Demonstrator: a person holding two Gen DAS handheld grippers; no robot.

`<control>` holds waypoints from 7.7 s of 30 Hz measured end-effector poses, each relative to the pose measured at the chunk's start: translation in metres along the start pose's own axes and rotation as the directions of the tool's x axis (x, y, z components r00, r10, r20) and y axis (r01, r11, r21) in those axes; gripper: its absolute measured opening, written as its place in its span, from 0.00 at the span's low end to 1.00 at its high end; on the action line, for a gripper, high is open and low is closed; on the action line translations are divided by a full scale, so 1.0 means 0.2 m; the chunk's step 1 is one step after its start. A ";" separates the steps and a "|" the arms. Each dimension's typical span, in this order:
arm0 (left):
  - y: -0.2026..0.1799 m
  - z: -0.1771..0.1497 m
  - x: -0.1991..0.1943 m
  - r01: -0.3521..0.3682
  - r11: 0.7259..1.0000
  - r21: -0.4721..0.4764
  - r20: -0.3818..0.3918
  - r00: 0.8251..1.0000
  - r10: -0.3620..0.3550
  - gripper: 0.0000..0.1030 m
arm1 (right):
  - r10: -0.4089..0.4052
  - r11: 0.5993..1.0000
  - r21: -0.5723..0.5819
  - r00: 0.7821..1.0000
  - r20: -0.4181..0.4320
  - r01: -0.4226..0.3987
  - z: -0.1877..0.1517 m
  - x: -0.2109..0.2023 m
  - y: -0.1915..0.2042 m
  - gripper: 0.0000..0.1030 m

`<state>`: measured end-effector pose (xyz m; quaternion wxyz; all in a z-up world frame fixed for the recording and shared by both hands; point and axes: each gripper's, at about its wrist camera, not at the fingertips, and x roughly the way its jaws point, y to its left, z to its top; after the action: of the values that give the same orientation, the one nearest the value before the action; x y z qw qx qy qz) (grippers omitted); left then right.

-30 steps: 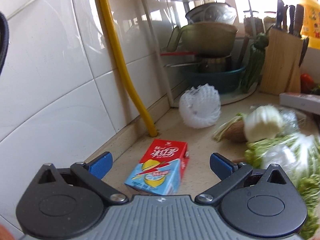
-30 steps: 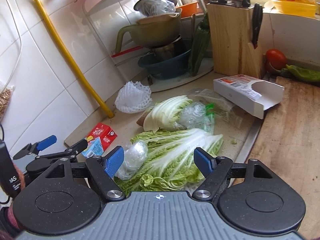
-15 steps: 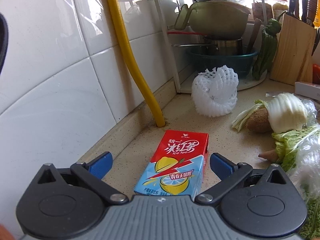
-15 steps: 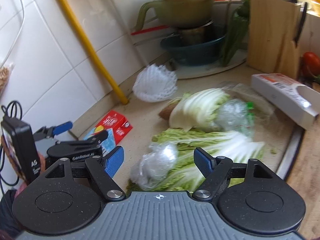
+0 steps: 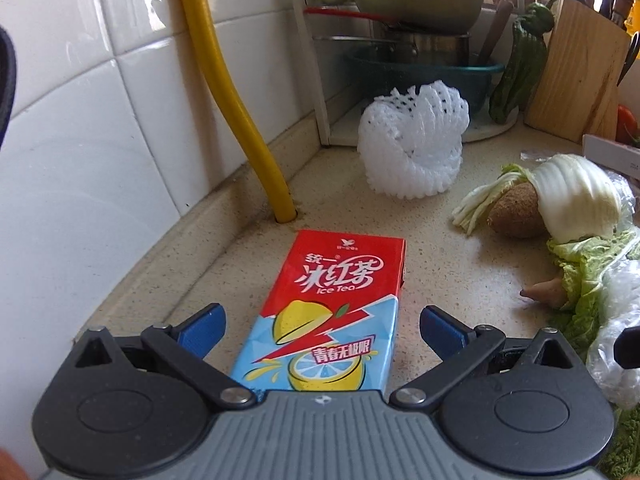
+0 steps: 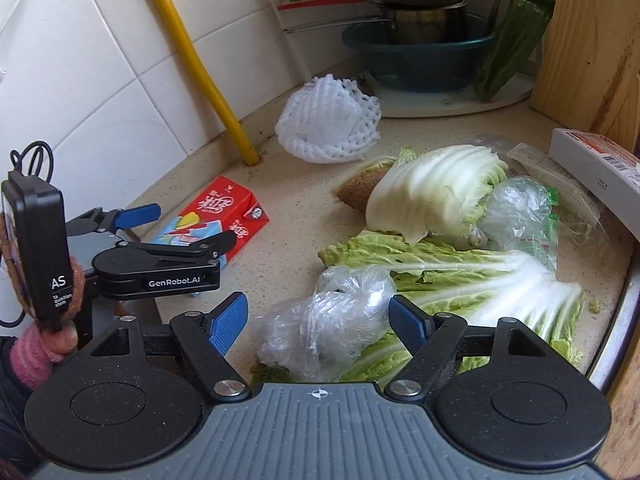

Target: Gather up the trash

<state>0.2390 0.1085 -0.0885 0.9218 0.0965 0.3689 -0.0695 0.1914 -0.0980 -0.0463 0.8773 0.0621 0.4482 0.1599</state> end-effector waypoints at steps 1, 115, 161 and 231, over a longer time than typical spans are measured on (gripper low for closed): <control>0.00 0.00 0.01 0.003 1.000 -0.002 -0.011 1.000 -0.003 0.94 | -0.012 1.000 -0.005 1.000 -0.008 0.012 0.00 0.02 0.00 0.81; 0.36 -0.96 -0.67 -0.339 0.746 -0.573 -0.274 0.937 0.216 0.66 | 0.388 0.840 -0.242 0.850 -0.357 -0.485 -0.36 0.40 0.76 0.43; 0.52 -1.06 -0.53 -0.359 0.661 -0.659 -0.346 0.925 0.157 0.70 | 0.265 0.903 -0.201 0.859 -0.437 -0.381 -0.40 0.80 0.97 0.63; -0.44 0.48 -0.22 -0.030 0.999 -0.026 0.069 0.997 0.032 0.90 | -0.088 0.976 0.215 0.951 0.295 0.024 -0.20 -0.62 -0.51 0.72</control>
<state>0.2533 0.0028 -0.0015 0.9362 0.0882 0.3359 -0.0539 0.1144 -0.2365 0.0002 0.9284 0.1646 0.3244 0.0755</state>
